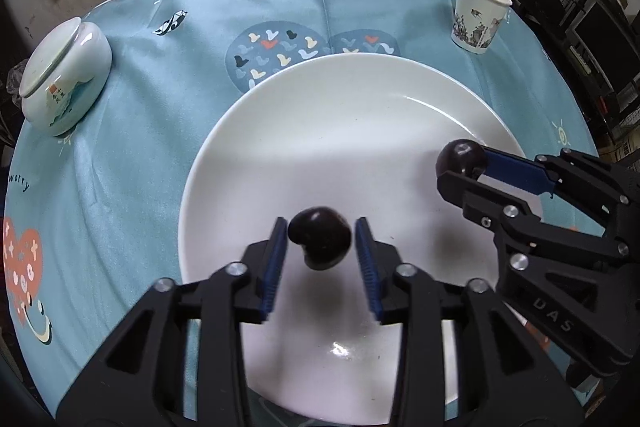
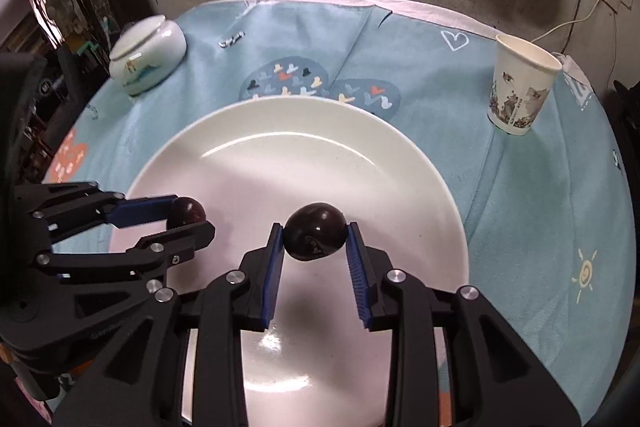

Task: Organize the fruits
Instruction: 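Carry both dark plums to the white plate and open both tools, then grasp a tan pear with the right tool while the left tool grasps a grapefruit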

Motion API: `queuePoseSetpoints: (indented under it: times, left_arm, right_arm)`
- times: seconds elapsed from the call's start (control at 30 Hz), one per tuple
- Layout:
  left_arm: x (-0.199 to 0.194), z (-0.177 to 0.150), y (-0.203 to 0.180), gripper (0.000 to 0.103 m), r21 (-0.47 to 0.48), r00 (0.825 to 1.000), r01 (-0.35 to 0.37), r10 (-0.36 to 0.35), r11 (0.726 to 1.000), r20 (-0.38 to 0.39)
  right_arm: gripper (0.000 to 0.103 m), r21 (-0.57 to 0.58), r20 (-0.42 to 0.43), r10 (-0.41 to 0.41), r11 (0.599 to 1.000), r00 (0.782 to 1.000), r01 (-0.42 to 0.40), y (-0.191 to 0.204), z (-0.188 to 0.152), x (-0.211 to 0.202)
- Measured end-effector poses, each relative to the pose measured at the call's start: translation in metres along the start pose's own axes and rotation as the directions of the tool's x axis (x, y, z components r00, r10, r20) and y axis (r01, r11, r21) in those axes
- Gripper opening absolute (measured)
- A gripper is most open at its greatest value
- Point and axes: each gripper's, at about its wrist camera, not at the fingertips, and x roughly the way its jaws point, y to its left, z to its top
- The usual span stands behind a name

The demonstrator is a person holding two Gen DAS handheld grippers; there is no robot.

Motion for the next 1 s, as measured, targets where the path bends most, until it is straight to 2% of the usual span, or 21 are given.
queuePoseSetpoints:
  times: [0.1, 0.2, 0.37, 0.47, 0.57, 0.73, 0.9, 1.0]
  left_arm:
    - [-0.005, -0.001, 0.003, 0.062, -0.006, 0.999, -0.027, 0.027, 1.0, 0.017]
    - [-0.015, -0.004, 0.008, 0.067, -0.016, 0.999, -0.036, 0.037, 0.999, 0.03]
    - [-0.047, -0.014, 0.014, 0.069, -0.03, 0.997, -0.039, 0.041, 0.999, 0.067]
    - [-0.083, -0.035, 0.019, 0.078, -0.023, 0.991, -0.038, 0.041, 0.999, 0.125]
    - [-0.109, -0.063, 0.021, 0.081, 0.009, 0.987, -0.046, 0.044, 0.999, 0.155]
    - [-0.137, -0.132, 0.024, 0.084, 0.061, 0.989, -0.032, 0.023, 0.998, 0.147]
    - [-0.149, -0.203, 0.026, 0.085, 0.089, 0.996, 0.013, -0.02, 0.996, 0.085]
    - [-0.148, -0.239, 0.025, 0.085, 0.089, 0.998, 0.042, -0.045, 0.995, 0.037]
  right_arm:
    - [0.035, -0.002, 0.001, 0.0, 1.0, 1.0, 0.0, -0.001, -0.003, -0.003]
    - [0.063, 0.025, 0.045, -0.014, 1.0, 0.999, 0.013, -0.006, -0.008, -0.018]
    - [0.063, 0.054, 0.085, 0.009, 0.998, 0.996, -0.014, -0.006, -0.015, -0.057]
    - [0.063, 0.02, 0.106, 0.016, 1.0, 0.994, -0.018, 0.004, -0.037, -0.091]
    - [0.063, -0.029, 0.112, 0.041, 0.999, 0.993, -0.038, 0.019, -0.072, -0.121]
    - [0.065, -0.144, 0.061, 0.079, 0.987, 0.995, -0.07, 0.06, -0.162, -0.153]
    - [0.065, -0.202, -0.059, 0.151, 0.966, 0.987, -0.16, 0.096, -0.247, -0.159]
    - [0.065, -0.204, -0.116, 0.176, 0.959, 0.978, -0.196, 0.113, -0.273, -0.155]
